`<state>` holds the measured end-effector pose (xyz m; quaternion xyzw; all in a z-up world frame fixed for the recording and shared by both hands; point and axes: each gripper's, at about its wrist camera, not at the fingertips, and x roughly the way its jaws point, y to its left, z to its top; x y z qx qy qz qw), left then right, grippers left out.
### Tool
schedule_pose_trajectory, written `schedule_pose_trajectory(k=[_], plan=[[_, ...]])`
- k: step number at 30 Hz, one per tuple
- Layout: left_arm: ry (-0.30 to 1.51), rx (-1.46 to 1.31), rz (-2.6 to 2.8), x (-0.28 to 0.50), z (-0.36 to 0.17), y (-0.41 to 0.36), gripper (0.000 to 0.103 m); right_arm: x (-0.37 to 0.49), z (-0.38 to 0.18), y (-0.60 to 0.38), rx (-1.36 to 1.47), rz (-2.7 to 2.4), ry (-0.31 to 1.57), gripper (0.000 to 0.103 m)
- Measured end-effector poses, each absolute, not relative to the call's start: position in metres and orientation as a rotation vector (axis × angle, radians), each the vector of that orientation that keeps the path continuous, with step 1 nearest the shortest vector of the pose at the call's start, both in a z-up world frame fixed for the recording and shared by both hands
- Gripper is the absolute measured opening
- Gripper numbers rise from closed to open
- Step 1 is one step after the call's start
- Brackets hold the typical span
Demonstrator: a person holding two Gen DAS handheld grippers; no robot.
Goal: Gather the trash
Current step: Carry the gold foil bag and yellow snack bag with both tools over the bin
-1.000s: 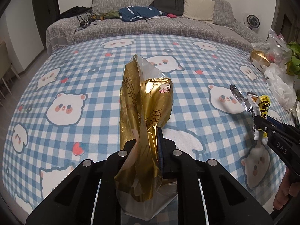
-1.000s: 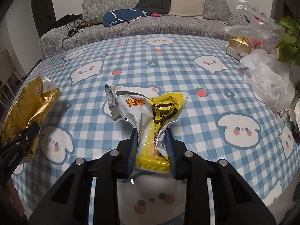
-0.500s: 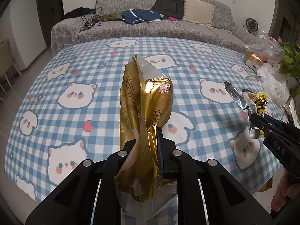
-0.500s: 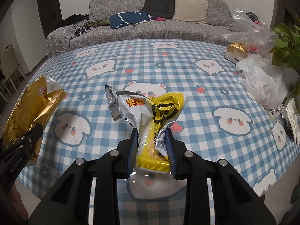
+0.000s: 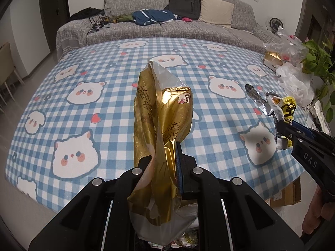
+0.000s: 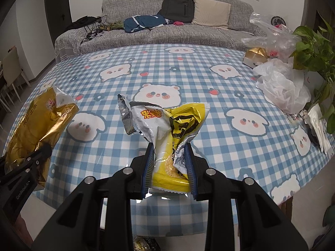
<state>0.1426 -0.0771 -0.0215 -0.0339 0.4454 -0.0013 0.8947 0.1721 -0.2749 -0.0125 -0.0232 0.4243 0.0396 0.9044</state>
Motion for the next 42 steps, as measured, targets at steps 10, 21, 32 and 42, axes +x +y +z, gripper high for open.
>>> schedule_pose_trajectory(k=[10,21,32,42], plan=[[0.916,-0.066,-0.006,0.123,-0.016,-0.084,0.013,0.151,-0.011,-0.279,-0.069,0.075,0.871,0.028],[0.919,-0.04,-0.002,0.086,-0.015,-0.084,0.013,0.107,-0.011,-0.284,-0.078,0.078,0.862,0.028],[0.907,-0.035,-0.013,0.045,-0.011,-0.087,0.013,0.064,-0.008,-0.284,-0.071,0.091,0.848,0.028],[0.902,-0.042,-0.005,0.013,-0.012,-0.08,0.014,0.034,-0.016,-0.286,-0.064,0.094,0.854,0.028]])
